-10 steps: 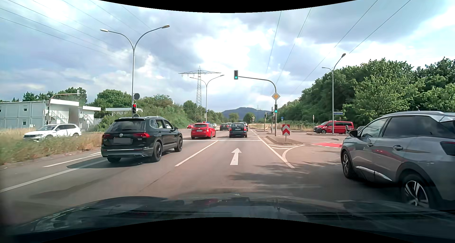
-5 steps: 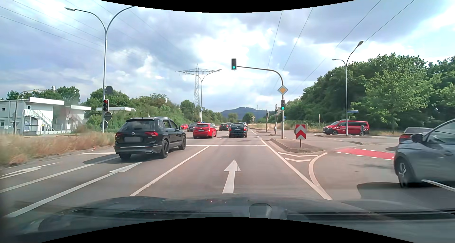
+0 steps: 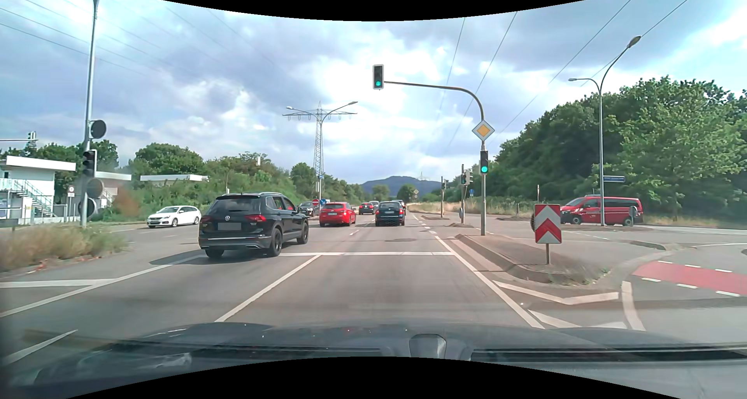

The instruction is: Follow the waypoints while adhering to traffic rules and regulations

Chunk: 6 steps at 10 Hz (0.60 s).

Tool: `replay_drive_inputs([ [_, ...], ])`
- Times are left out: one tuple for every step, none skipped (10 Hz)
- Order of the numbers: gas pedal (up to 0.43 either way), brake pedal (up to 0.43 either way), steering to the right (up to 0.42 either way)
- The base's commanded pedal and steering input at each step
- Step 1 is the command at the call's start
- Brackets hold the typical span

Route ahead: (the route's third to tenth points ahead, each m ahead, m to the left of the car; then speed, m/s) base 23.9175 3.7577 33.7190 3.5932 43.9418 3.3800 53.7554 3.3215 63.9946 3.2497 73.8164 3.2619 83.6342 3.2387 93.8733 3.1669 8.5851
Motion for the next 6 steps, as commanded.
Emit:
replay_drive_inputs([
  [0.189,0.0,0.005],
  [0.189,0.0,0.003],
  [0.189,0.0,0.001],
  [0.189,0.0,0.001],
  [0.189,0.0,0.001],
  [0.189,0.0,0.001],
])
